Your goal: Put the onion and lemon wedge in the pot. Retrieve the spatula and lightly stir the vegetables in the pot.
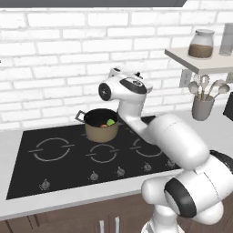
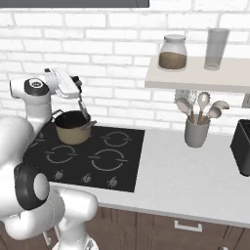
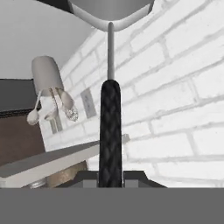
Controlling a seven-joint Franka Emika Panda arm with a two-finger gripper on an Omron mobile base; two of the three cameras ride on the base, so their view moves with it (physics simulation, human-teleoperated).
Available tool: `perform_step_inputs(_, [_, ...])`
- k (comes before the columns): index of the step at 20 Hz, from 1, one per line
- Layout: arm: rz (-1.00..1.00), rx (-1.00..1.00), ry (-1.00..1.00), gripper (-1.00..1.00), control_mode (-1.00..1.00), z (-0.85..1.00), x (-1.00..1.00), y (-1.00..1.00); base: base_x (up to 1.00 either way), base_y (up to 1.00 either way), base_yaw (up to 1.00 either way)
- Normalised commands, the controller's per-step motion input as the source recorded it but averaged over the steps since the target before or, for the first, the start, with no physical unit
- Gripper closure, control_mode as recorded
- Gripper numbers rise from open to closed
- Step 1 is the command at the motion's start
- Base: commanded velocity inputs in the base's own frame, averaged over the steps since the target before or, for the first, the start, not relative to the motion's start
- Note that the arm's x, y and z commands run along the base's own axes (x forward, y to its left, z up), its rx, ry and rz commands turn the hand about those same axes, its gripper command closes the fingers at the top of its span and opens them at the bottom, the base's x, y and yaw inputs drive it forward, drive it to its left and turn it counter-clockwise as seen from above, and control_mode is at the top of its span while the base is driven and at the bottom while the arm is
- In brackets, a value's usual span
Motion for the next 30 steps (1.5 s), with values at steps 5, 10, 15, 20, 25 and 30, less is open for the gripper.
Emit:
perform_step_inputs(5, [0.07, -0.24, 0.03, 1.00, -1.00, 0.31, 0.00, 0.56, 0.00, 0.00, 0.00])
perform_step_inputs(10, [0.07, -0.07, 0.18, 1.00, -1.00, 0.07, 0.05, 0.62, 0.00, 0.00, 0.00])
perform_step_inputs(15, [0.06, -0.03, 0.24, 1.00, -1.00, -0.36, 0.27, 0.43, 0.00, 0.00, 0.00])
perform_step_inputs(20, [0.05, -0.08, 0.02, 1.00, -1.00, -0.13, 0.19, 0.13, 0.00, 0.00, 0.00])
perform_step_inputs(25, [0.09, -0.07, 0.00, 1.00, -1.00, -0.23, 0.06, 0.00, 0.00, 0.00, 0.00])
perform_step_inputs(30, [0.14, -0.06, -0.01, 1.00, -1.00, -0.49, 0.23, 0.00, 0.00, 0.00, 0.00])
